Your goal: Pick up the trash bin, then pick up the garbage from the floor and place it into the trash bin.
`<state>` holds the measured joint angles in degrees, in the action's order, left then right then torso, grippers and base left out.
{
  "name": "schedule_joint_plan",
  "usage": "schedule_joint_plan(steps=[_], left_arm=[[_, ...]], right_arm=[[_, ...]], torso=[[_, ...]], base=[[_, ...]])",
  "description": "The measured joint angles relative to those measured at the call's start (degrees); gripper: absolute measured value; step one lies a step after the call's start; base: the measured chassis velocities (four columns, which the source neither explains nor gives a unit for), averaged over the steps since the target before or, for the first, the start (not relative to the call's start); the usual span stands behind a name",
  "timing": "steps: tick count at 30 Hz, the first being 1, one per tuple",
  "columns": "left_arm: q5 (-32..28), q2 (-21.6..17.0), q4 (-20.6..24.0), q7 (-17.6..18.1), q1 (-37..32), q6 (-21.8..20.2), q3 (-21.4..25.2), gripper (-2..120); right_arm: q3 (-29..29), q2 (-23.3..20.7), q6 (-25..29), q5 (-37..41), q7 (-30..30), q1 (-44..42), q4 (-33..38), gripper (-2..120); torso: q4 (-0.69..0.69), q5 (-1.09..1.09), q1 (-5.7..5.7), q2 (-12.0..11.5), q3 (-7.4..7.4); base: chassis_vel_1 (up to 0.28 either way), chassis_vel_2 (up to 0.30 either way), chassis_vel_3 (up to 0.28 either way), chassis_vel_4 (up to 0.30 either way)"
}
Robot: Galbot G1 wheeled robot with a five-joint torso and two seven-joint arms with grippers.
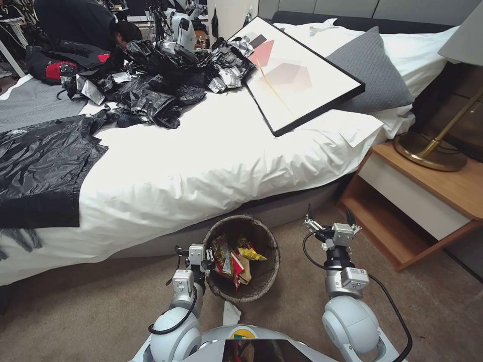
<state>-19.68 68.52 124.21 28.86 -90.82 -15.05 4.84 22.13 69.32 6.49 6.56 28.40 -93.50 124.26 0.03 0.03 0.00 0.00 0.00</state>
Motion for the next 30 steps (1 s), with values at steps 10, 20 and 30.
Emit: schedule_joint_plan(steps=[10, 20, 30], left_arm=[[0.42, 0.19, 0.43, -0.11, -0.5, 0.12, 0.09, 0], [0.67, 0.51, 0.44, -0.31, -0.71, 0.18, 0.02, 0], [0.71, 0.63, 0.43, -0.39, -0.71, 0.19, 0.02, 0]], right_arm=[[-0.08, 0.26, 0.11, -0.3, -0.04, -0.4, 0.22, 100], [-0.05, 0.36, 0.36, -0.4, -0.09, -0.47, 0.25, 100], [-0.26, 0.7, 0.74, -0.44, -0.17, -0.14, -0.07, 100]], torso=[[-0.03, -0.02, 0.0, 0.0, 0.0], [-0.03, -0.03, 0.0, 0.0, 0.0], [-0.02, -0.03, 0.0, 0.0, 0.0]], base=[[0.112, -0.101, -0.107, 0.099], [0.091, -0.092, -0.091, 0.093], [0.088, -0.076, -0.078, 0.072]])
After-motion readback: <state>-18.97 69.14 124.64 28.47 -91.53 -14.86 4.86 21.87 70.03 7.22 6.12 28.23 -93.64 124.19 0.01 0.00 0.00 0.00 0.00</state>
